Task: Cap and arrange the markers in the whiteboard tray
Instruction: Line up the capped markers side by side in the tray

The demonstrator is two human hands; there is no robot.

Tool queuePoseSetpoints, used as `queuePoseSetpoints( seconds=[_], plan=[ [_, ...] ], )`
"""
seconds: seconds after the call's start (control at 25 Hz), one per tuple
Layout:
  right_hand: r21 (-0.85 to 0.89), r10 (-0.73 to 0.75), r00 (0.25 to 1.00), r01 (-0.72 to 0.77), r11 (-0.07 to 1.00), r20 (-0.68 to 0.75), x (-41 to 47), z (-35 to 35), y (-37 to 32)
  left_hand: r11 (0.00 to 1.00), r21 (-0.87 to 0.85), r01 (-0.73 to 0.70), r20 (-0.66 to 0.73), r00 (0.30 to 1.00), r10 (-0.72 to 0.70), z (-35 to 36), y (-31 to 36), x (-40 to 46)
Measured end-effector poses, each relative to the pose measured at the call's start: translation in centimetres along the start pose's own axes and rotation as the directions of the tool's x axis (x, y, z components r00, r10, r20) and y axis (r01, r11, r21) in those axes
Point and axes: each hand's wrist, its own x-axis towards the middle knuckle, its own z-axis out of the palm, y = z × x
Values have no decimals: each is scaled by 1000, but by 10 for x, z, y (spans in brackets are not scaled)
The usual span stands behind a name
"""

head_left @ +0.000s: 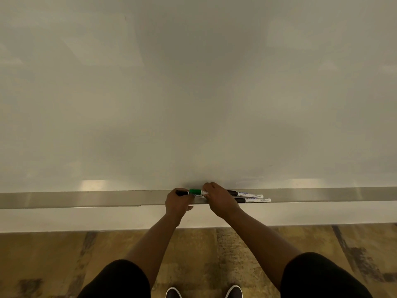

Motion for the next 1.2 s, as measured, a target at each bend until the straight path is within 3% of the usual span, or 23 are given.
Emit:
queuePoseSetpoints(
  seconds=[0.08, 0.2, 0.32, 0.6, 0.72, 1.0, 1.2],
  plan=[
    [4, 16, 1000, -16, 1000, 0, -1, 1, 3, 1000, 6, 26, -26, 999, -25, -3, 0, 2],
    [-84, 14, 999, -11, 996, 30, 1, 2, 10, 975, 220, -13, -38, 999, 22, -10, 5, 5],
    [-144, 5, 999, 1, 990, 38, 3, 2, 13, 863, 491, -119, 71, 993, 96, -17, 11, 7],
    [-191, -27, 999, 33, 981, 37, 10, 4, 15, 618, 723, -307, 166, 947, 277, -18, 2, 11],
    [-240, -51, 997, 64, 969, 60, 14, 10, 10, 555, 766, -326, 182, 937, 299, -13, -2, 10],
    [-243, -91, 985, 125, 962, 147, 12, 18, 8, 552, 773, -314, 158, 937, 311, -5, -4, 10],
    [-285, -52, 996, 71, 956, 73, -7, 4, 36, 448, 825, -344, 200, 920, 337, 4, 0, 4]
  ],
)
